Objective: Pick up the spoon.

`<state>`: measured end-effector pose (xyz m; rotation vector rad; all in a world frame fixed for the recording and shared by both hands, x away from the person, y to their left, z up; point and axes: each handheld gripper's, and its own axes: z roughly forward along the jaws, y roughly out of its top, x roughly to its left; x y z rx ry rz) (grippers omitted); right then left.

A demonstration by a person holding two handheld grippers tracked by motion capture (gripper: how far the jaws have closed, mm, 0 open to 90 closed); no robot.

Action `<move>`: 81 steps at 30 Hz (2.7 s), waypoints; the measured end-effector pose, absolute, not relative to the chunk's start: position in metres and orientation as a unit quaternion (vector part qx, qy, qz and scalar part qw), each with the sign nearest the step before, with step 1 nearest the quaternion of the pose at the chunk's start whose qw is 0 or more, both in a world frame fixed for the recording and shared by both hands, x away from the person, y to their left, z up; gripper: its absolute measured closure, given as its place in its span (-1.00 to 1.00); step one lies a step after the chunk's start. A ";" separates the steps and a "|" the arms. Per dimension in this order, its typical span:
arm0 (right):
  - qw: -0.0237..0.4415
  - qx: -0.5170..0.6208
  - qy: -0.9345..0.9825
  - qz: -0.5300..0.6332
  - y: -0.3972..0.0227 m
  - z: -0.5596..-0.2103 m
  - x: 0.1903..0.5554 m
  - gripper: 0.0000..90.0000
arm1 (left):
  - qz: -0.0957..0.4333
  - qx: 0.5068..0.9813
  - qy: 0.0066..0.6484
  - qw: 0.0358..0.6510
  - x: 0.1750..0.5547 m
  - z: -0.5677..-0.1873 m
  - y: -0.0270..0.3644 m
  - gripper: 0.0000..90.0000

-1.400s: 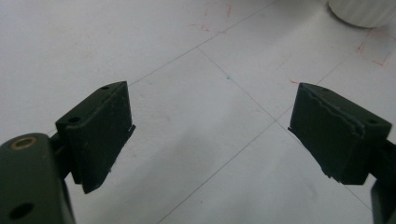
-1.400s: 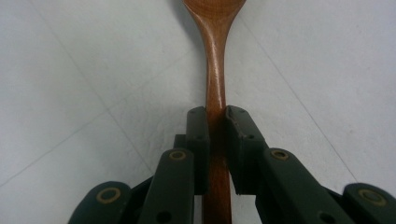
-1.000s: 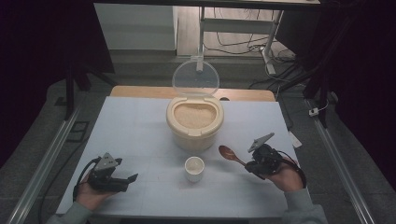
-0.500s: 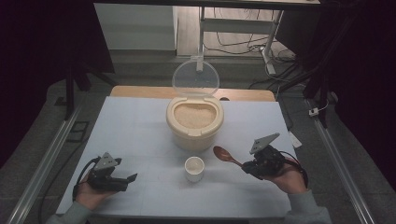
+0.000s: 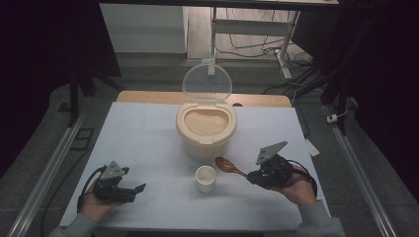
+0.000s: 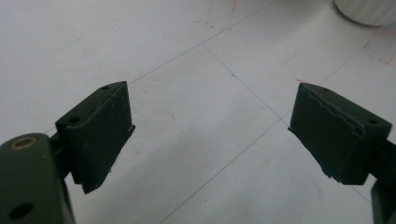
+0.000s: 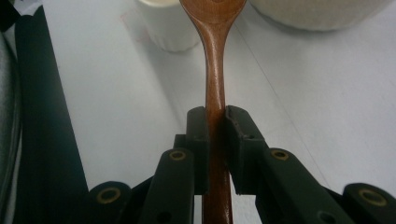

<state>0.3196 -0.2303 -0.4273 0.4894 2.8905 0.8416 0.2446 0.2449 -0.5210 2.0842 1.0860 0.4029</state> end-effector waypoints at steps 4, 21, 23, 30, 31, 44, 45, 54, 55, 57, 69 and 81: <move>0.046 0.155 0.946 0.281 -0.224 -0.426 0.321 0.77 | 0.156 0.812 0.424 0.370 0.245 -0.521 0.245 -0.71; 0.044 0.127 0.947 0.292 -0.200 -0.421 0.324 0.77 | 0.154 0.811 0.426 0.371 0.246 -0.522 0.245 -0.71; 0.044 0.124 0.947 0.293 -0.197 -0.420 0.325 0.77 | 0.152 0.811 0.426 0.370 0.247 -0.522 0.245 -0.71; 0.042 0.110 0.946 0.302 -0.183 -0.416 0.327 0.77 | 0.152 0.812 0.425 0.370 0.246 -0.522 0.245 -0.71; 0.042 0.104 0.946 0.303 -0.178 -0.414 0.327 0.77 | 0.152 0.812 0.425 0.370 0.247 -0.522 0.245 -0.71; 0.031 0.077 0.948 0.306 -0.148 -0.415 0.330 0.77 | 0.149 0.816 0.422 0.367 0.247 -0.523 0.243 -0.71; 0.032 0.076 0.948 0.307 -0.147 -0.415 0.330 0.77 | 0.149 0.816 0.421 0.367 0.247 -0.522 0.242 -0.71; 0.030 0.070 0.949 0.307 -0.143 -0.416 0.329 0.77 | 0.150 0.829 0.376 0.385 0.243 -0.496 0.230 -0.69; 0.030 0.068 0.949 0.307 -0.143 -0.416 0.330 0.77 | 0.153 0.831 0.364 0.391 0.242 -0.489 0.226 -0.68; 0.029 0.067 0.949 0.307 -0.142 -0.416 0.330 0.77 | 0.159 0.839 0.338 0.395 0.241 -0.472 0.218 -0.67; 0.025 0.060 0.949 0.308 -0.137 -0.417 0.329 0.77 | 0.153 0.872 0.244 0.395 0.257 -0.423 0.158 -0.59; 0.024 0.048 0.949 0.311 -0.133 -0.417 0.326 0.77 | 0.117 0.911 0.177 0.353 0.282 -0.411 0.104 -0.38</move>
